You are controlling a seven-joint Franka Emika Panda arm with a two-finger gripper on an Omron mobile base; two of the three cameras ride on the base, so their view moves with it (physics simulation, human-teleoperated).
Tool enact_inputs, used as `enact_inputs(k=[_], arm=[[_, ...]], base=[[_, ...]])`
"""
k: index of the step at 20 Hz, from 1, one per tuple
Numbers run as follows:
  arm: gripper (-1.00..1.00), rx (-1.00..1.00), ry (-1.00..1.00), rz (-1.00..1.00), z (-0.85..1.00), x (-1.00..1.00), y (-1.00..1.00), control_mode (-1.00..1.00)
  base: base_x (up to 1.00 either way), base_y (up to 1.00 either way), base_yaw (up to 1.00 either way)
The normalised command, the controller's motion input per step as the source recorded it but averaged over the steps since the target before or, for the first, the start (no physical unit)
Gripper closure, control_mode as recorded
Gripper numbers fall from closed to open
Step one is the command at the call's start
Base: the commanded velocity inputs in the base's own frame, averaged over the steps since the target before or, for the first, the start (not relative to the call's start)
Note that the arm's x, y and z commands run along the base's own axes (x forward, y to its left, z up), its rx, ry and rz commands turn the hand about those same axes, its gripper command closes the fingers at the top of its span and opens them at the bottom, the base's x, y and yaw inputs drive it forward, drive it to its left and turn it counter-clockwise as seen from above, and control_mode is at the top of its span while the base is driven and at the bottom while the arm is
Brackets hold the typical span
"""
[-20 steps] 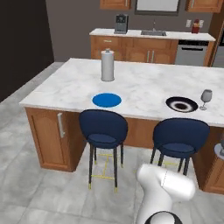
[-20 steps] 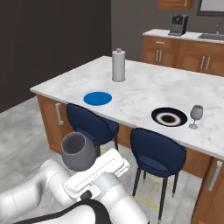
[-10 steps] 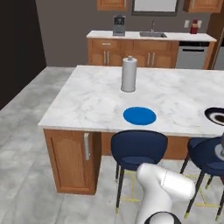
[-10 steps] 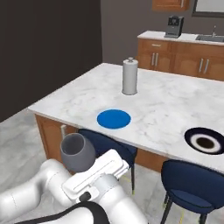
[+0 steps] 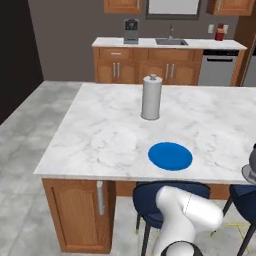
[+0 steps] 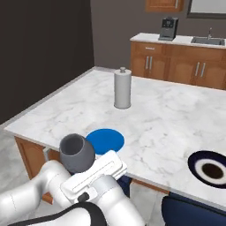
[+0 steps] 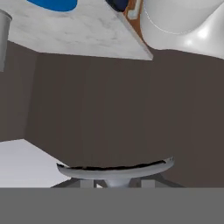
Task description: Retrieve the wine glasses from the counter and place one next to each plate.
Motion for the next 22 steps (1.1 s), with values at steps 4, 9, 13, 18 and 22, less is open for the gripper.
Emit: enact_inputs(k=[4, 9, 13, 18, 22], arm=[[1.0, 0.0, 0.0, 0.0, 0.0, 0.0, 0.0, 1.0], [1.0, 0.0, 0.0, 0.0, 0.0, 0.0, 0.0, 1.0], [1.0, 0.0, 0.0, 0.0, 0.0, 0.0, 0.0, 1.0], [1.0, 0.0, 0.0, 0.0, 0.0, 0.0, 0.0, 1.0], [1.0, 0.0, 0.0, 0.0, 0.0, 0.0, 0.0, 1.0]], base=[[1.0, -0.18, -0.26], [0.78, 0.0, -0.52], [0.78, 0.03, -0.45], [0.84, 0.0, -0.23], [0.8, 0.0, -0.01]])
